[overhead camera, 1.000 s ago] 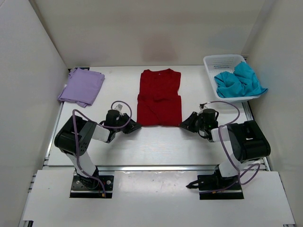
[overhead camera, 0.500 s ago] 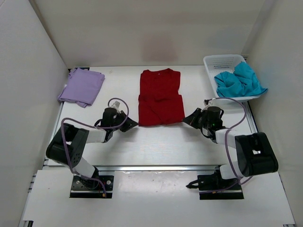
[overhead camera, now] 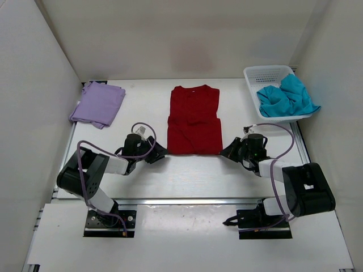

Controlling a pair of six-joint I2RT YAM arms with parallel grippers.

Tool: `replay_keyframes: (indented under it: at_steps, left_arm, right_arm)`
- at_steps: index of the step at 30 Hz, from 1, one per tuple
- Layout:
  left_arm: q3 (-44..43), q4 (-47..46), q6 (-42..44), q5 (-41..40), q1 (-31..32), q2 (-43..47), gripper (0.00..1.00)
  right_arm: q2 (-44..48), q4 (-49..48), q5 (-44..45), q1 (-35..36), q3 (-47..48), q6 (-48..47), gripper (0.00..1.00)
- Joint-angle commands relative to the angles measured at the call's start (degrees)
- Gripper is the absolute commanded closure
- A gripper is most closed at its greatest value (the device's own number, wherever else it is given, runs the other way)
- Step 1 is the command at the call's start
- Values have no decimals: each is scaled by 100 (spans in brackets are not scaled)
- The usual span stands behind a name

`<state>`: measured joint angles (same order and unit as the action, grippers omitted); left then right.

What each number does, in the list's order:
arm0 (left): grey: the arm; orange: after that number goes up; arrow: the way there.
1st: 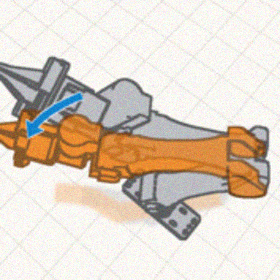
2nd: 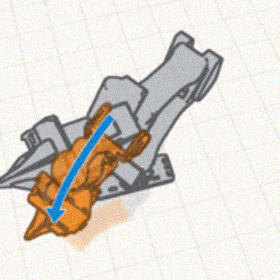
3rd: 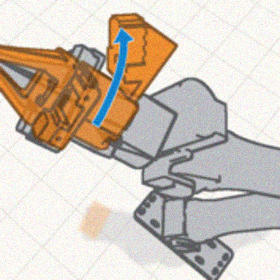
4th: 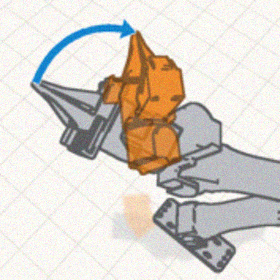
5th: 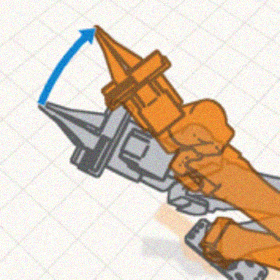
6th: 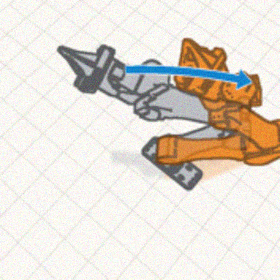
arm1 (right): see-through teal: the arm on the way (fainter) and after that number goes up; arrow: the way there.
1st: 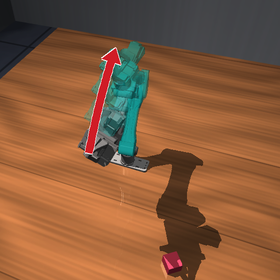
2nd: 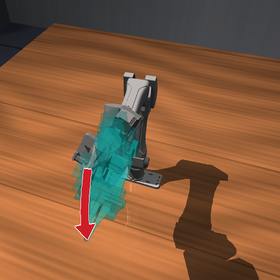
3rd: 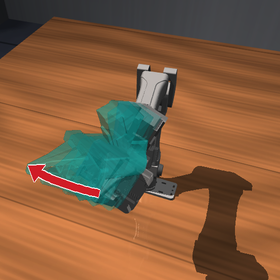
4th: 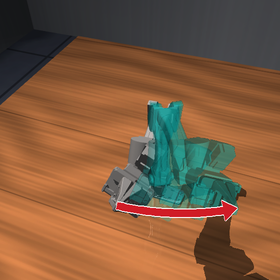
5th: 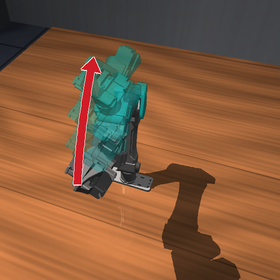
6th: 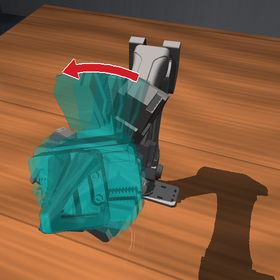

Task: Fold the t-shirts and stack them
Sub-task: Fold the folded rectangular tshirt in 1/3 of the way

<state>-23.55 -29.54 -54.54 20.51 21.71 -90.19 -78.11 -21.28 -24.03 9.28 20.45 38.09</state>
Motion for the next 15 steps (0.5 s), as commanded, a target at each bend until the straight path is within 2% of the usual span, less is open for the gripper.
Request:
replay_keyframes:
  at_steps: [1,6,11,13,15]
  left_arm:
    - [-158,-333,-101,-11,34,-138,40]
    - [-421,-412,-258,-73,87,-455,40]
    - [-642,-342,-232,-82,140,-771,64]
    - [-694,-290,-232,-39,140,-772,85]
    - [-695,-272,-215,-30,114,-728,96]
  right_arm:
    - [-152,-237,-119,-14,4,-126,100]
    - [-187,-368,-172,-14,38,-117,100]
    - [-187,-421,-215,-31,38,-117,100]
    - [-179,-413,-164,-40,21,-108,100]
    - [-187,-465,-181,-75,-32,-65,100]
